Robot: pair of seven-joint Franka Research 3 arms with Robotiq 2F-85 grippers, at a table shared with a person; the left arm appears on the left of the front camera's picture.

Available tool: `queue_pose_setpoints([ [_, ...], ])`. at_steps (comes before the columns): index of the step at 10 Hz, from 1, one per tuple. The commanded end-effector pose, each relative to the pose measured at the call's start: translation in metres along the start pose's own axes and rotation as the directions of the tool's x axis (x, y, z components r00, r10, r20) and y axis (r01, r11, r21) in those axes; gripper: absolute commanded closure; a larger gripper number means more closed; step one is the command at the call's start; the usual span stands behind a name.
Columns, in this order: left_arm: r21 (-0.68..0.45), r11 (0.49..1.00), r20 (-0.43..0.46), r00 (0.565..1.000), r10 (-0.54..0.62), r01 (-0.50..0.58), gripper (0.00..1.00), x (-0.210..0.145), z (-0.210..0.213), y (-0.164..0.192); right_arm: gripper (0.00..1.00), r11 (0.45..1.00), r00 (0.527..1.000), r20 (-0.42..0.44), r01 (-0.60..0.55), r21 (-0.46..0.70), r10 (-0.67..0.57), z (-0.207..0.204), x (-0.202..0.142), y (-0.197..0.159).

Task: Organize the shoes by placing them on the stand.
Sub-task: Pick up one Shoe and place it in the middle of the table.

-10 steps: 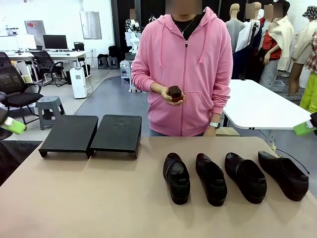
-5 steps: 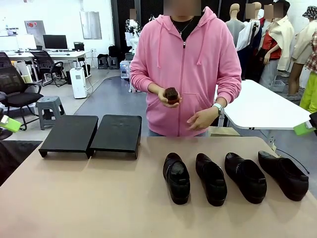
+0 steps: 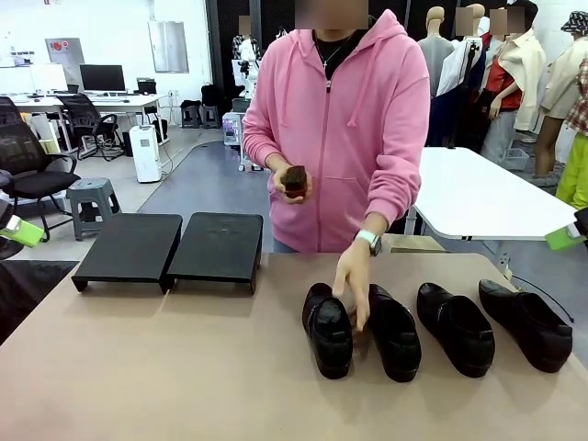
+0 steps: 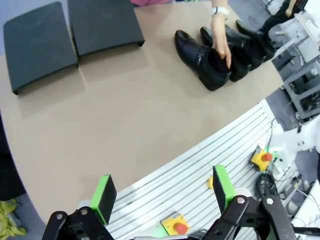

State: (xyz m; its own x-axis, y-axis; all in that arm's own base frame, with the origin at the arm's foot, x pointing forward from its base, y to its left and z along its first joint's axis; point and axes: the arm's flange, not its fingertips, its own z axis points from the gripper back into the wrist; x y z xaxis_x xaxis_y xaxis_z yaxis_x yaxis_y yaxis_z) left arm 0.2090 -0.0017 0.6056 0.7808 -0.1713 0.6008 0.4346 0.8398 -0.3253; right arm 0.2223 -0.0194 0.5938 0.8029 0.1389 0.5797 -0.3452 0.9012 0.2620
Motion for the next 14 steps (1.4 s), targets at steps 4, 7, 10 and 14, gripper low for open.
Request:
queue_pose_setpoints([
  [4,-0.020,1.000,-0.001,1.000,-0.003,0.003,0.00,0.000,0.001,0.002,0.04,0.996,0.991,-0.128,0.036,-0.082,-0.047,-0.052,0.030,-0.019],
  [7,-0.020,1.000,-0.001,1.000,-0.003,0.003,0.00,0.000,0.001,0.002,0.04,0.978,0.975,-0.099,0.190,-0.083,-0.197,0.037,-0.021,-0.069],
  [10,-0.020,1.000,-0.001,1.000,-0.003,0.003,0.00,0.000,0.001,0.002,0.04,0.971,0.974,-0.063,0.212,-0.110,-0.219,0.048,-0.048,-0.067],
  [14,-0.020,1.000,-0.001,1.000,-0.003,0.003,0.00,0.000,0.001,0.002,0.04,0.970,0.958,-0.207,0.164,-0.177,-0.200,-0.035,-0.003,-0.055],
])
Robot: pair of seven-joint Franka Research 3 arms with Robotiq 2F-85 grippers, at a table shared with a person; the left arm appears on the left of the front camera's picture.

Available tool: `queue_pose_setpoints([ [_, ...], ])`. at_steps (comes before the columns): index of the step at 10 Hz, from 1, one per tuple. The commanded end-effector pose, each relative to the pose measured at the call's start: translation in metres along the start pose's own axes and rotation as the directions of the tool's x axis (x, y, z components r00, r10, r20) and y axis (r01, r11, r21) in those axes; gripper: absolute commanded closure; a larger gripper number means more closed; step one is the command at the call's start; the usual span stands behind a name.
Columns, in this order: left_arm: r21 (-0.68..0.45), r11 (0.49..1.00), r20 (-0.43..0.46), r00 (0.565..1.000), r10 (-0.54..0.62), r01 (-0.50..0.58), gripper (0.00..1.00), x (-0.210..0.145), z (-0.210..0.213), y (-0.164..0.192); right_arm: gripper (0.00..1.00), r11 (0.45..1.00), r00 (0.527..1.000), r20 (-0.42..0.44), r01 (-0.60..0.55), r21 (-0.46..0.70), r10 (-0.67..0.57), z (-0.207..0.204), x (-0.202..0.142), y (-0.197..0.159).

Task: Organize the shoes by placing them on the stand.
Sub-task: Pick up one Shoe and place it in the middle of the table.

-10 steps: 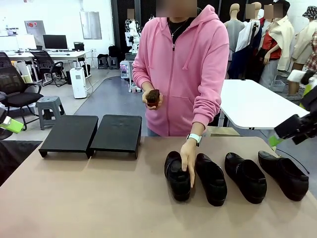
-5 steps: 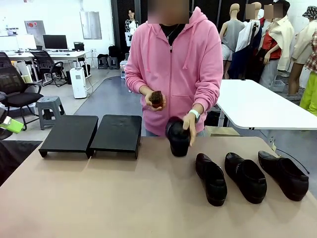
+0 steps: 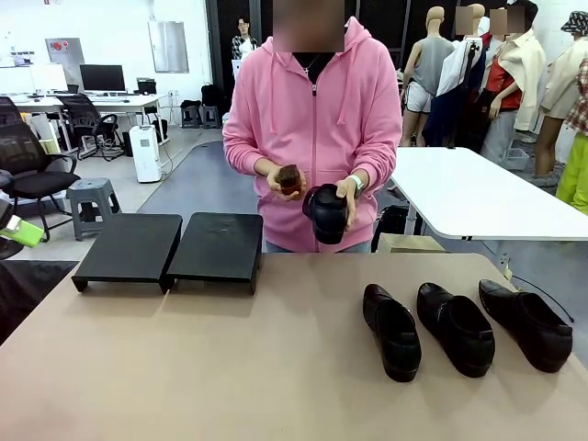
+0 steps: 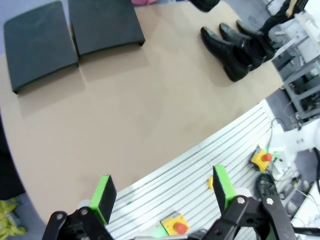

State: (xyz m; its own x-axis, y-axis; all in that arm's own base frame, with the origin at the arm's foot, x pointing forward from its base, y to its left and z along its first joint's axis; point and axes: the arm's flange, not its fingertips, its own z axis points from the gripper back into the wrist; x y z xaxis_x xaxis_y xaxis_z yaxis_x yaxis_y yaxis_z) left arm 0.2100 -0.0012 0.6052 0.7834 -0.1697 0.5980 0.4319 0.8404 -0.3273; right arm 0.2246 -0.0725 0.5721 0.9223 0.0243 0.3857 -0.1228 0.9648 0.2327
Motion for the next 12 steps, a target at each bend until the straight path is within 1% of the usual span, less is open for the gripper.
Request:
queue_pose_setpoints([
  [1,-0.020,1.000,0.002,1.000,-0.006,0.006,0.00,0.000,0.002,0.001,0.04,0.999,0.993,-0.119,-0.006,-0.054,0.000,-0.066,0.035,0.021],
  [3,-0.020,1.000,0.002,1.000,-0.006,0.006,0.00,0.000,0.002,0.001,0.04,0.998,0.978,-0.210,-0.020,-0.055,0.008,-0.121,0.059,0.044],
  [5,-0.020,1.000,0.002,1.000,-0.006,0.006,0.00,0.000,0.002,0.001,0.04,0.997,0.956,-0.294,-0.019,-0.081,-0.006,-0.168,0.073,0.055],
  [6,-0.020,1.000,0.002,1.000,-0.006,0.006,0.00,0.000,0.002,0.001,0.04,0.993,0.968,-0.251,-0.050,-0.103,0.023,-0.158,0.075,0.065],
  [7,-0.020,1.000,0.002,1.000,-0.006,0.006,0.00,0.000,0.002,0.001,0.04,0.996,0.958,-0.285,-0.041,-0.080,0.017,-0.157,0.064,0.053],
  [10,-0.020,1.000,0.002,1.000,-0.006,0.006,0.00,0.000,0.002,0.001,0.04,0.996,0.958,-0.285,-0.041,-0.080,0.017,-0.157,0.064,0.053],
  [11,-0.020,1.000,0.002,1.000,-0.006,0.006,0.00,0.000,0.002,0.001,0.04,0.996,0.958,-0.287,-0.044,-0.084,0.018,-0.163,0.067,0.055],
  [12,-0.020,1.000,0.002,1.000,-0.006,0.006,0.00,0.000,0.002,0.001,0.04,0.997,0.945,-0.326,-0.039,-0.070,0.014,-0.192,0.090,0.045],
])
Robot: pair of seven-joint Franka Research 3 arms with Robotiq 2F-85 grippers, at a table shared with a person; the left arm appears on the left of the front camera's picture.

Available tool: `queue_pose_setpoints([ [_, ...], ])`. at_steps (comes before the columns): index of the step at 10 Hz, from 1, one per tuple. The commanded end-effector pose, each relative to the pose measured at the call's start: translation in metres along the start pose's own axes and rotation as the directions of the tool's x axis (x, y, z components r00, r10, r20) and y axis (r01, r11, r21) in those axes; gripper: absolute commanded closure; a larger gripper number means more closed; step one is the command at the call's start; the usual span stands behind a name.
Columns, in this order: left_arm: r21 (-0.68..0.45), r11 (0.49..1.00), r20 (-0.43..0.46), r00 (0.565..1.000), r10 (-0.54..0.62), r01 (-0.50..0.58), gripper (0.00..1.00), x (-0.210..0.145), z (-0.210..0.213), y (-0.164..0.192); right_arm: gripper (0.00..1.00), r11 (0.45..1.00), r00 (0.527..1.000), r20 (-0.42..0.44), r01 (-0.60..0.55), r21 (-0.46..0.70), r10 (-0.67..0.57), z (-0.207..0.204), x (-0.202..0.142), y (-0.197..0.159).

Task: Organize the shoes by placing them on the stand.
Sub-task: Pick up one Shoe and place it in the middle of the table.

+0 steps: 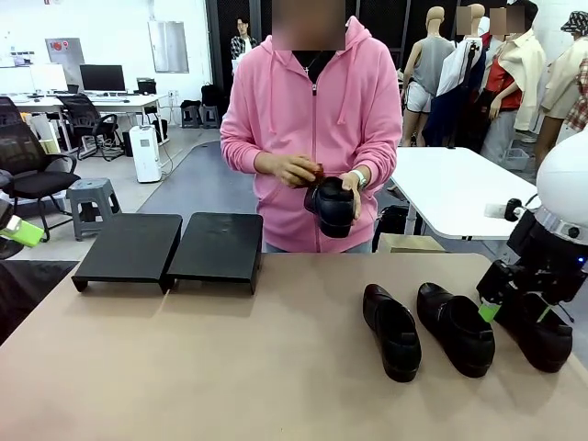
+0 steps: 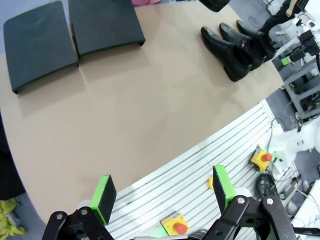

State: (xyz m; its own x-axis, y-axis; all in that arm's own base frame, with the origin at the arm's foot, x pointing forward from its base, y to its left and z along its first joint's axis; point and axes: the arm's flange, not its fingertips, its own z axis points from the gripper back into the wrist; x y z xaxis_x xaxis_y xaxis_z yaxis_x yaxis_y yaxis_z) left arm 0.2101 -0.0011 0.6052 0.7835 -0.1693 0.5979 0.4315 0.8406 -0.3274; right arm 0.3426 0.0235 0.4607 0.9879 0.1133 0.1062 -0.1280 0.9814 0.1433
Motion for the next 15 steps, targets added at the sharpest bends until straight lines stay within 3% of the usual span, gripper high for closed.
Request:
queue_pose_setpoints([
  [1,-0.021,1.000,0.002,1.000,-0.007,0.007,0.00,0.000,0.002,0.001,0.04,0.999,0.999,-0.034,0.023,0.026,-0.022,-0.033,0.049,-0.018],
  [5,-0.021,1.000,0.002,1.000,-0.007,0.007,0.00,0.000,0.002,0.001,0.04,0.996,0.991,-0.102,0.089,0.031,-0.085,-0.088,0.112,-0.050],
  [9,-0.021,1.000,0.002,1.000,-0.007,0.007,0.00,0.000,0.002,0.001,0.04,0.991,0.984,-0.118,0.137,-0.010,-0.137,-0.116,0.127,-0.062],
  [10,-0.021,1.000,0.002,1.000,-0.007,0.007,0.00,0.000,0.002,0.001,0.64,0.988,0.981,-0.121,0.151,-0.027,-0.153,-0.117,0.128,-0.061],
  [11,-0.021,1.000,0.002,1.000,-0.007,0.007,0.00,0.000,0.002,0.001,1.00,0.989,0.979,-0.140,0.149,-0.011,-0.149,-0.120,0.129,-0.060],
  [15,-0.021,1.000,0.002,1.000,-0.007,0.007,0.00,0.000,0.002,0.001,1.00,0.984,0.971,-0.161,0.178,-0.001,-0.176,-0.125,0.125,-0.064],
])
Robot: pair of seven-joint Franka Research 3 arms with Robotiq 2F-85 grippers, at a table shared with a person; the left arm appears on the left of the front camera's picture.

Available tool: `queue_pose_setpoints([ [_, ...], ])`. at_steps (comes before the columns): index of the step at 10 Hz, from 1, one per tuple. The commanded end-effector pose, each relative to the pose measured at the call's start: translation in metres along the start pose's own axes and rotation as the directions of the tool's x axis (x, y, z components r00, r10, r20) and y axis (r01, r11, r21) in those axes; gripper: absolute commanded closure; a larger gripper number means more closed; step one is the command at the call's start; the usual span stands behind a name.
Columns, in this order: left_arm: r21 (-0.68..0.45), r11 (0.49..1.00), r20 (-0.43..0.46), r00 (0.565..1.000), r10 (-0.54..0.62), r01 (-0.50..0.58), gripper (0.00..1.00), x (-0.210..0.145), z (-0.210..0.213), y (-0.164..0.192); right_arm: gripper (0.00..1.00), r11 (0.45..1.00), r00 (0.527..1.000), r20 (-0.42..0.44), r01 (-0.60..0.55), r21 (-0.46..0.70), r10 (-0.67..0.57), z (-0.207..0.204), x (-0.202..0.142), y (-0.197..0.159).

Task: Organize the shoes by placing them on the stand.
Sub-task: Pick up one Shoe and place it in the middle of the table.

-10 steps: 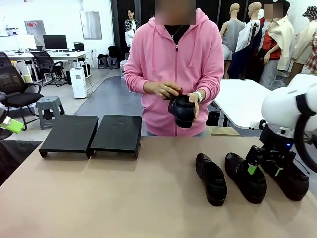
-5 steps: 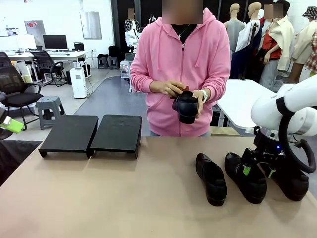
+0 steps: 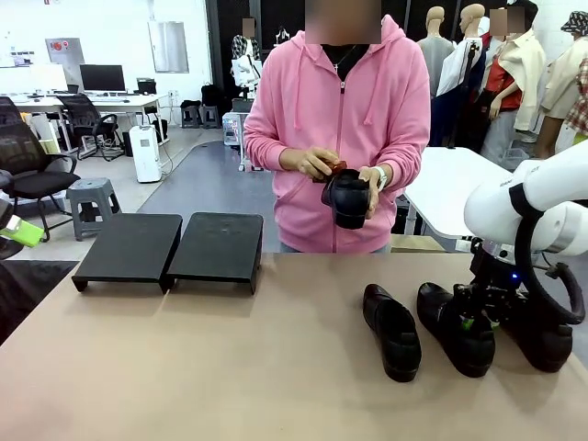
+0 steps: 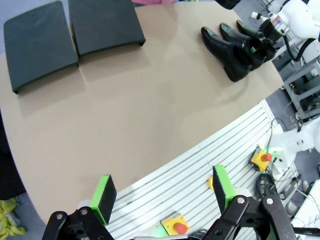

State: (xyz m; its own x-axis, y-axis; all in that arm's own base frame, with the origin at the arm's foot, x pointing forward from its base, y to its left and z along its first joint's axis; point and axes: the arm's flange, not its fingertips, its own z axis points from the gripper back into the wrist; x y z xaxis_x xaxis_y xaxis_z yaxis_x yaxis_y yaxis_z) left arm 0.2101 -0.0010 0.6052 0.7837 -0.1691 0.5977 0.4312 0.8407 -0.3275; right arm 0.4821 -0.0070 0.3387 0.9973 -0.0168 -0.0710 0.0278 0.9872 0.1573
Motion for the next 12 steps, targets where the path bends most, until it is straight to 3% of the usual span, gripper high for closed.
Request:
queue_pose_setpoints([
  [1,-0.021,1.000,0.002,1.000,-0.007,0.007,0.00,0.000,0.002,0.001,1.00,1.000,1.000,-0.001,0.027,-0.007,-0.027,0.005,0.001,0.003],
  [4,-0.021,1.000,0.002,1.000,-0.007,0.007,0.00,0.000,0.002,0.001,1.00,0.999,0.999,0.029,0.032,-0.014,-0.031,0.032,-0.020,0.006],
  [5,-0.021,1.000,0.002,1.000,-0.007,0.007,0.00,0.000,0.002,0.001,1.00,1.000,1.000,-0.027,0.010,0.001,-0.010,0.051,-0.034,0.007],
  [6,-0.021,1.000,0.002,1.000,-0.007,0.007,0.00,0.000,0.002,0.001,1.00,0.997,0.996,-0.038,0.075,-0.007,-0.075,0.081,-0.058,0.005],
  [7,-0.021,1.000,0.002,1.000,-0.007,0.007,0.00,0.000,0.002,0.001,1.00,0.990,0.991,-0.062,0.119,0.075,-0.115,0.117,-0.089,0.000],
  [10,-0.021,1.000,0.002,1.000,-0.007,0.007,0.00,0.000,0.002,0.001,1.00,0.969,0.962,0.155,0.202,0.146,-0.224,0.173,-0.189,-0.004],
  [12,-0.021,1.000,0.002,1.000,-0.007,0.007,0.00,0.000,0.002,0.001,1.00,0.959,0.944,0.222,0.201,0.199,-0.244,0.167,-0.187,-0.014],
])
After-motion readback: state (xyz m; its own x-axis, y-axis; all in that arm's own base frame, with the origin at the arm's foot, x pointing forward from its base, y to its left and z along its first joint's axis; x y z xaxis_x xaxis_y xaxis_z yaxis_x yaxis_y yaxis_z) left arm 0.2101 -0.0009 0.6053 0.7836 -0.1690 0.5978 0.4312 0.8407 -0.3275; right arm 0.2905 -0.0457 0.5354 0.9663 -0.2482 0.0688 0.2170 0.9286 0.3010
